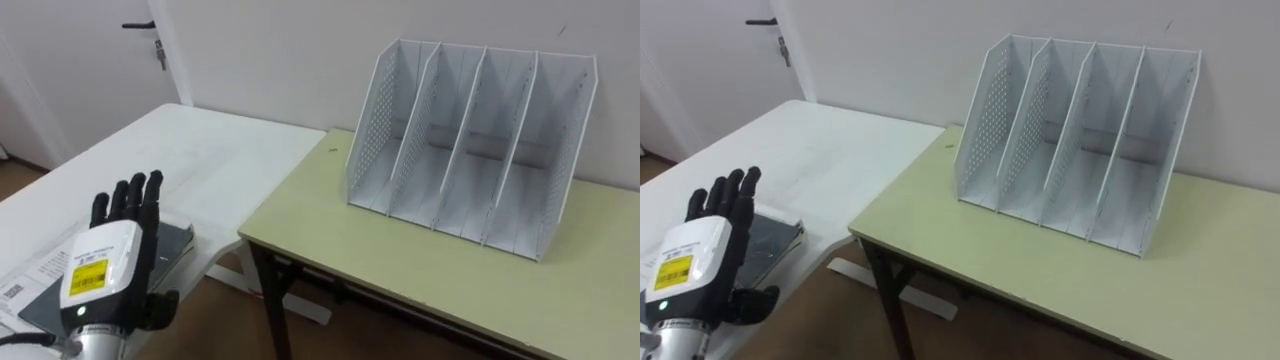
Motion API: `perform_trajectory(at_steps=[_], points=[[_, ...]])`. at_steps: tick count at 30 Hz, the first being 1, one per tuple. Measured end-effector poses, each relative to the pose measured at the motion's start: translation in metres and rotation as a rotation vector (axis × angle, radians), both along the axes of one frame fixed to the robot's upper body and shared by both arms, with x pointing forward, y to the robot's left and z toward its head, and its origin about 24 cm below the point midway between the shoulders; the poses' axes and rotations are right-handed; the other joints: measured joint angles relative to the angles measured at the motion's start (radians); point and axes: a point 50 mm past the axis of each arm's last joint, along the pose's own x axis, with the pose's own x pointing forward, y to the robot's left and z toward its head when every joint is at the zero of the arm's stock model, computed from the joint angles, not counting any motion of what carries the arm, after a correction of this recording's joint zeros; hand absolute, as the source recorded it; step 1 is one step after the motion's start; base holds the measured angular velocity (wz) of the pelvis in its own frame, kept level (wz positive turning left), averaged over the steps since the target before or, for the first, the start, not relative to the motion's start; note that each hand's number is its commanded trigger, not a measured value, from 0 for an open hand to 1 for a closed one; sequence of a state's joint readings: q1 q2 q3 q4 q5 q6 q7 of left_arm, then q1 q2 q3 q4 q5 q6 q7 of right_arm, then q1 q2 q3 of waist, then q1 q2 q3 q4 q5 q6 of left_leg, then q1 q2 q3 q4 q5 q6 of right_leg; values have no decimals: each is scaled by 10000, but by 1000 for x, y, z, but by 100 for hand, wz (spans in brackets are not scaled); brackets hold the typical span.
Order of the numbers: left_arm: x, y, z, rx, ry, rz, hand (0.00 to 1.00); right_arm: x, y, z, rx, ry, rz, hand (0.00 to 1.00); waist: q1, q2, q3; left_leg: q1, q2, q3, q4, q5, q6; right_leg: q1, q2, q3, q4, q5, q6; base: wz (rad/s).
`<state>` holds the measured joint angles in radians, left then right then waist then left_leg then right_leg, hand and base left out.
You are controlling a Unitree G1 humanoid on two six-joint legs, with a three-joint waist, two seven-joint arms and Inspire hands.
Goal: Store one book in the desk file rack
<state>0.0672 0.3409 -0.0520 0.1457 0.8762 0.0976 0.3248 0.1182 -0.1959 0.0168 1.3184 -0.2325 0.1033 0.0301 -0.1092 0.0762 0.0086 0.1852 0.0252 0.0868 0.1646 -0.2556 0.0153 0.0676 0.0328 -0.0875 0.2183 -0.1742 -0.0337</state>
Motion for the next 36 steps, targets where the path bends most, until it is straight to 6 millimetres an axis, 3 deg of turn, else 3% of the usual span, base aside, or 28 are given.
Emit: perform_trajectory(at_steps=[3,13,23,24,25,27,31,36], points=[[-2,5,-9,5,728,305,0,2,-2,1,1,-35,16,0,21,-31,12,-7,-10,-2,7,0,0,-23,-3,20,9,0,1,0],[-8,16,-26,6,2079,941,0,4,-4,2,-228,-58,-99,0,48,135,-118,-101,-12,-1,49,4,6,-178,-2,36,23,10,-1,0],[-11,29,-39,18,2908,1696,0,5,-11,4,-672,-236,-401,0,35,210,-96,-168,-7,-14,51,5,5,-181,2,39,17,12,-6,0],[-10,30,-38,-7,2861,1731,51,5,-11,4,-729,-256,-423,0,36,206,-92,-170,-8,-12,50,5,5,-181,4,47,21,12,-6,0],[-9,31,-37,-122,2803,1813,56,4,-12,4,-772,-275,-486,0,32,205,-90,-170,-7,-12,49,5,5,-181,6,51,21,12,-5,0],[-9,34,-36,-206,2769,1957,100,4,-13,4,-844,-298,-507,0,27,195,-83,-169,-4,-5,47,5,5,-185,9,56,17,12,-5,0],[-8,35,-38,-271,3033,1961,100,3,-14,5,-893,-342,-735,0,36,179,-73,-144,3,50,39,5,5,-173,10,53,-10,12,-6,0],[5,34,-26,-267,2613,1831,100,3,-17,6,-900,-478,-1227,0,75,227,-68,60,10,173,21,5,5,-2,9,63,-88,8,1,0]])
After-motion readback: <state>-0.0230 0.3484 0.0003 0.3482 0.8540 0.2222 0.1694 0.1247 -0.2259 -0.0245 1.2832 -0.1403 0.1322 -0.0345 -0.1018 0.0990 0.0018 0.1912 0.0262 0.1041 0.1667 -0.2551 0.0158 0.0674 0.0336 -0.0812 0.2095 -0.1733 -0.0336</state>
